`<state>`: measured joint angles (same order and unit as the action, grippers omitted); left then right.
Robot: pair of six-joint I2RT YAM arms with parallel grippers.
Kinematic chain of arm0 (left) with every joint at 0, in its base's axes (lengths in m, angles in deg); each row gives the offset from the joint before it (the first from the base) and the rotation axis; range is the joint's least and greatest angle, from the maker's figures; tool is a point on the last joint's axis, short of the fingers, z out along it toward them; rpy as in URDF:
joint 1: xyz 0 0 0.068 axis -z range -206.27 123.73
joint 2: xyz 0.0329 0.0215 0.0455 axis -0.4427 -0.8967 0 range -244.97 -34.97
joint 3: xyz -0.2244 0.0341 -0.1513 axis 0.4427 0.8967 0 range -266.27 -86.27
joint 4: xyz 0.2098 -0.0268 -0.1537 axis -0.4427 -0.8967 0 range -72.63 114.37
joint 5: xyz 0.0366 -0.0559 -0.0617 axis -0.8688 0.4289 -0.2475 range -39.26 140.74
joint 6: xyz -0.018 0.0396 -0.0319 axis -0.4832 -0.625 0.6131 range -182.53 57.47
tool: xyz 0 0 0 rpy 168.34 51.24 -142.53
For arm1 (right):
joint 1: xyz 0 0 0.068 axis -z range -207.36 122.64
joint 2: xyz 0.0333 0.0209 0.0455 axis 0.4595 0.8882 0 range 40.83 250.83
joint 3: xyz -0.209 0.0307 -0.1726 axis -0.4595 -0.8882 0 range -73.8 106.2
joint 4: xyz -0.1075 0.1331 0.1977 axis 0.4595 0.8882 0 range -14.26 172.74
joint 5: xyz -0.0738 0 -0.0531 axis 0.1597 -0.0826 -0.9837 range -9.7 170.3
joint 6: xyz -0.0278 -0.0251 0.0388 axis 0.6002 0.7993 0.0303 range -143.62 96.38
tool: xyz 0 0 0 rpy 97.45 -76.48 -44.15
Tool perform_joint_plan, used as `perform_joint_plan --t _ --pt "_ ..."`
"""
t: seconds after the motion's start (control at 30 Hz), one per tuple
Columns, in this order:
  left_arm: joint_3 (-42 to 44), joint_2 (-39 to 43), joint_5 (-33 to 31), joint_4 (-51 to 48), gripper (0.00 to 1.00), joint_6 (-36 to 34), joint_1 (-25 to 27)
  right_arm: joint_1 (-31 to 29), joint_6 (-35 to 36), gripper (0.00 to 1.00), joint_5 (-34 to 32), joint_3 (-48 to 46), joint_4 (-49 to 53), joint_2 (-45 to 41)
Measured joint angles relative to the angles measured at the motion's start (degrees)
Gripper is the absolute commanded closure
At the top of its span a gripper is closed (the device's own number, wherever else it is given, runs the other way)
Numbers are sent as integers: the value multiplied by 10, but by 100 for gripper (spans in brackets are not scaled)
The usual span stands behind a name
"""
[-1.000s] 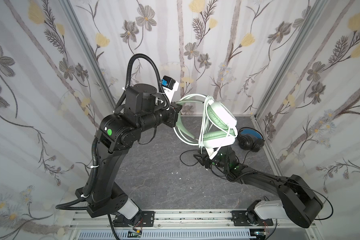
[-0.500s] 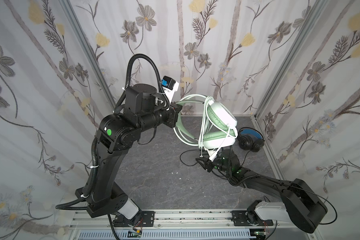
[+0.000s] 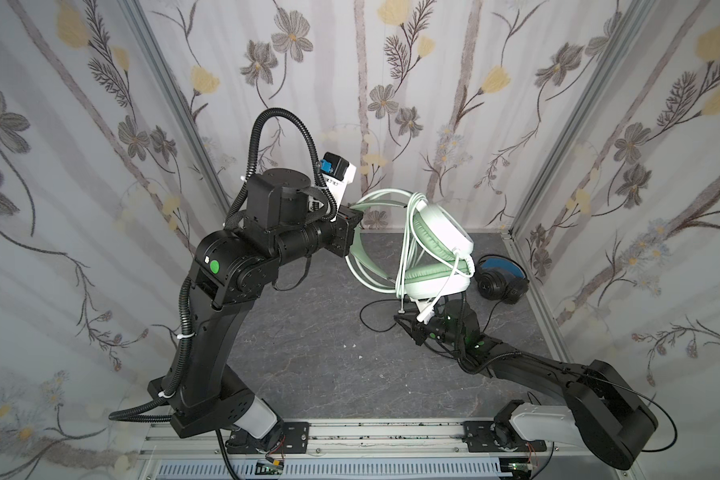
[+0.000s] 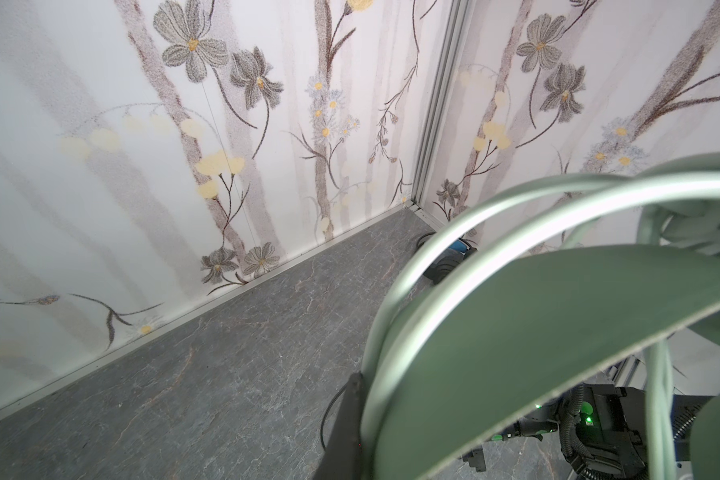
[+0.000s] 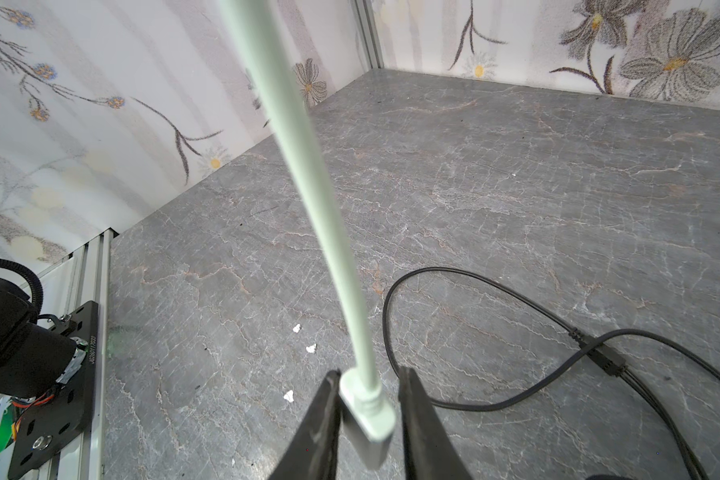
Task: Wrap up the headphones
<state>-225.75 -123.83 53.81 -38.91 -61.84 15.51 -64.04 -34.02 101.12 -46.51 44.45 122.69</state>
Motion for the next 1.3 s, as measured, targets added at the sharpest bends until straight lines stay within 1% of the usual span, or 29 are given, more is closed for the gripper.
perform_joint_plan --t 0.07,0.13,0.2,0.37,0.4,0.57,0.7,0.87,1.03,1.17,1.3 --pt "1 1 0 0 100 2 0 0 0 70 0 0 -1 0" --pt "1 1 0 0 100 2 0 0 0 75 0 0 -1 0" --pt "2 2 0 0 100 4 0 0 0 80 0 0 -1 0" --pt "13 6 0 1 100 6 0 0 0 98 -2 0 -1 -3" --pt "16 8 0 1 100 7 0 0 0 100 -2 0 -1 -5" --pt "25 13 -2 2 100 14 0 0 5 100 -7 -2 4 -17" --pt "26 14 -17 9 100 26 0 -1 7 100 -19 -13 11 -26" --pt "26 14 -36 26 100 43 -4 -14 14 100 -52 -22 31 -45" --pt "26 7 -75 35 100 61 -9 -38 19 100 -85 -28 44 -69" --pt "31 0 -118 36 100 78 -17 -69 22 100 -118 -31 70 -88" --pt "55 -1 -155 50 100 85 -21 -102 27 100 -148 -31 104 -109"
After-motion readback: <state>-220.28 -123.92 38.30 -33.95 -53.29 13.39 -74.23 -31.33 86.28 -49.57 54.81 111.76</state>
